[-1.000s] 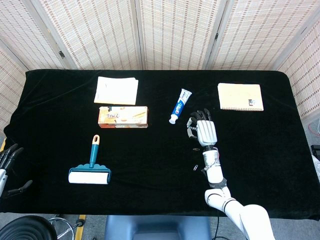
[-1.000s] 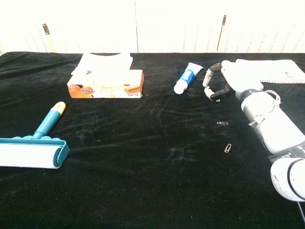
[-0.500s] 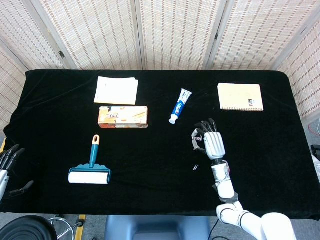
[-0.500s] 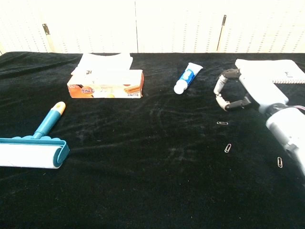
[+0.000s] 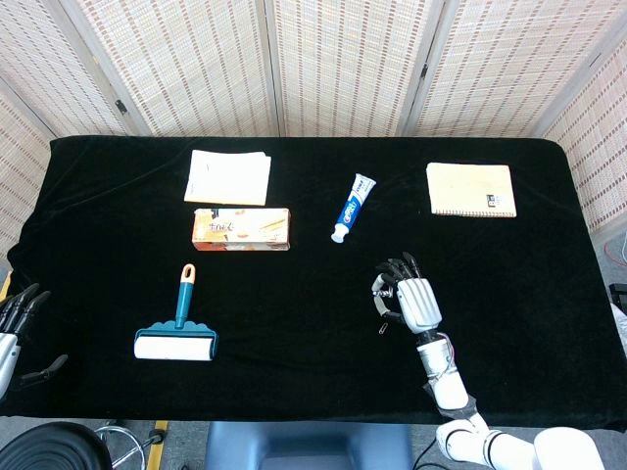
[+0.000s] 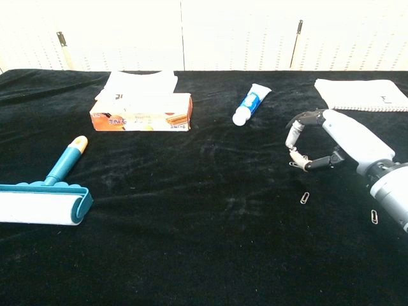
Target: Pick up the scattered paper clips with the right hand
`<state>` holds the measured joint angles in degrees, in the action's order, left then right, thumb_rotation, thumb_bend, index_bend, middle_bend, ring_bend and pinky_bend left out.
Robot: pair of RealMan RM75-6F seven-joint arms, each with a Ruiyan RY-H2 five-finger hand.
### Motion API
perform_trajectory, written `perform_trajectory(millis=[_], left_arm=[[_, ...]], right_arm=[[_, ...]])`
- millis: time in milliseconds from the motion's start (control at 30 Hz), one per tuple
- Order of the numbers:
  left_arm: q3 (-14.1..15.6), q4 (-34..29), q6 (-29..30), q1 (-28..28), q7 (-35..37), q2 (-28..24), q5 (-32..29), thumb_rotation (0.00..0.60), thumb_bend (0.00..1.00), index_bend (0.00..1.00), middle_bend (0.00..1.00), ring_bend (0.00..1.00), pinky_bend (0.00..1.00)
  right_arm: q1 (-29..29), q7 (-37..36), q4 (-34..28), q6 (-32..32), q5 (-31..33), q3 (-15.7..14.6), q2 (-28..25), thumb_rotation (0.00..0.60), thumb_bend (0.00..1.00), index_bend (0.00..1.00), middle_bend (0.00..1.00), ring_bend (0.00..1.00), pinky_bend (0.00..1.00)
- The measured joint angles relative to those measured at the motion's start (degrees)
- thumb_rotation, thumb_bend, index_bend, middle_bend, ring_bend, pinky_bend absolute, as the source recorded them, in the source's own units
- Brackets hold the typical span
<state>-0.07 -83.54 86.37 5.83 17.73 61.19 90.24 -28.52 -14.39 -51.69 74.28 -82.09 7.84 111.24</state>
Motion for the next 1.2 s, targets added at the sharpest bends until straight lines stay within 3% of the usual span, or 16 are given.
perform_trajectory(millis=[700,1000,1200], left_arm=[[-0.19,0.62,0.8,-0.51,1.65,-0.38,0.03,0.6,0.28,0.0,0.0,0.0,0.01],[-0.06,0.33,0.87,-0.51,0.54,-0.14,0.44,0.6,0.28,0.0,0.0,0.0,0.01],[-0.09,0.07,0.87,-0.47,-0.09,-0.04,0.52,0.6,0.28,0.0,0.0,0.0,0.01]], right_arm=[[-2.02,-2.1,3.89,0.02,-1.16,1.99,3.02,0.6,0.57,0.94,0.3,0.17,0.0],[-0.08,-2.79,-0.2,4.23,-2.91,1.09,0.74,0.6,0.57,0.94,0.3,0.17,0.0],[2.63,-2.57,-4.33,6.33,-4.58,-1.65,-1.43,0.6,0.57,0.94,0.3,0.17,0.0]])
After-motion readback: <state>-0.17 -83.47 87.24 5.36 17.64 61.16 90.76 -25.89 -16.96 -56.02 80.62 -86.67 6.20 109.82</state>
